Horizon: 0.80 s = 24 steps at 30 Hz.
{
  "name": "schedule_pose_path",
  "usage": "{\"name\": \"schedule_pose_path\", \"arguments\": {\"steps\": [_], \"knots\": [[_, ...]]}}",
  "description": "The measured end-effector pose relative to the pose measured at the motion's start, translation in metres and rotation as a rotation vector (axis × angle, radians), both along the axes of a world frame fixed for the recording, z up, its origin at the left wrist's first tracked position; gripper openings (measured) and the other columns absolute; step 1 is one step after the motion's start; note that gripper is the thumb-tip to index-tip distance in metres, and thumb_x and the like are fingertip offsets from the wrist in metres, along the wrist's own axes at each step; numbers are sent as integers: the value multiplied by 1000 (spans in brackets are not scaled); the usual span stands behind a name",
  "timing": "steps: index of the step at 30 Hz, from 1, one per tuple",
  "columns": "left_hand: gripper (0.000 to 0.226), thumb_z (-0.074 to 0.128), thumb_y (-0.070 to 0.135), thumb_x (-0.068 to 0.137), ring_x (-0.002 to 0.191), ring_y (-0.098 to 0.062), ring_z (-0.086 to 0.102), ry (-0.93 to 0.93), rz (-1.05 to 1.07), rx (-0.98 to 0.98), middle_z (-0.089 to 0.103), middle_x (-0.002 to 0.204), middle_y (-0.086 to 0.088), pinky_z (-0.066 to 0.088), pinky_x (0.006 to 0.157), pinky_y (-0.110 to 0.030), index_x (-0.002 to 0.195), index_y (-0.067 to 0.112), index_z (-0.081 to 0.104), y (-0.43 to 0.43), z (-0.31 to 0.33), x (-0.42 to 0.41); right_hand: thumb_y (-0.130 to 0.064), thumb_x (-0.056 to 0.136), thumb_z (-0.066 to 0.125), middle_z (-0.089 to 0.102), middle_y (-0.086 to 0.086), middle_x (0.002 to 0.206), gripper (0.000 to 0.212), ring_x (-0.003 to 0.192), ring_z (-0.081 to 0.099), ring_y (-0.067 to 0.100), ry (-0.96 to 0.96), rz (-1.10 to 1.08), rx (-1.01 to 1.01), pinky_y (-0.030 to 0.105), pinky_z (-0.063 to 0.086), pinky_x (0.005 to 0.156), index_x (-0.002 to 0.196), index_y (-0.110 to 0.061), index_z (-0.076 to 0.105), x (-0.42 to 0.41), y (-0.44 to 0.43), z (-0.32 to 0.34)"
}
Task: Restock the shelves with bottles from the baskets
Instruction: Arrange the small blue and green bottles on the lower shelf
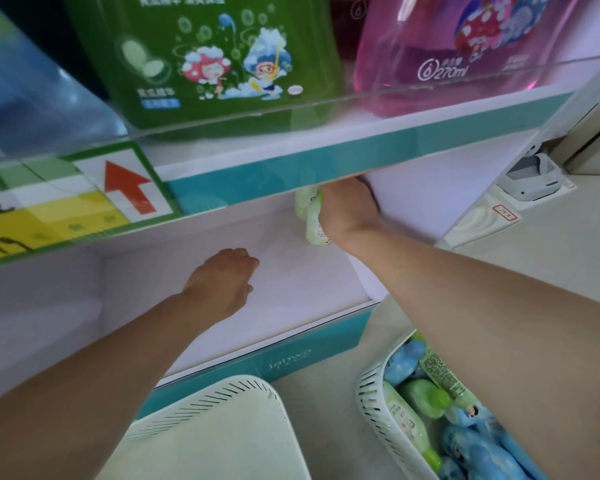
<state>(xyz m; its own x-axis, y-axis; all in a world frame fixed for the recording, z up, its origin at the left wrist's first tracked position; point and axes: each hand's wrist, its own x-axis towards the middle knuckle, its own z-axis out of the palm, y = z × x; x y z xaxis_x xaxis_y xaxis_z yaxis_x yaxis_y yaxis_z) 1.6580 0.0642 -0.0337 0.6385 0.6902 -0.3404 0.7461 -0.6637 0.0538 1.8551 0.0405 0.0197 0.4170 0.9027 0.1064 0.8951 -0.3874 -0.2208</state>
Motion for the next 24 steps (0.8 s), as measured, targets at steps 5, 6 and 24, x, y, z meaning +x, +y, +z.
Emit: {"name": "schedule_pose_path", "arguments": {"steps": [5,6,24], "knots": [[40,47,25,98,128,-19,38,-11,1,2,44,137,-1,36,105,-33,137,15,45,-3,3,3,-6,94,36,58,16,121,32,109,56,33,-36,27,-30,35,46,85,121,-5,54,0,-1,1],[40,47,25,98,128,-19,38,-10,-2,4,44,137,-1,36,105,-33,137,15,44,-4,4,3,-6,94,36,59,16,121,32,109,57,33,-28,24,-33,34,46,86,121,-5,54,1,-2,1],[36,52,32,95,121,-21,44,-22,-181,22,51,127,0,43,99,-39,128,19,52,-100,46,64,-18,85,50,61,8,63,16,55,56,29,38,245,5,31,42,48,79,-10,63,3,-200,-4]]}}
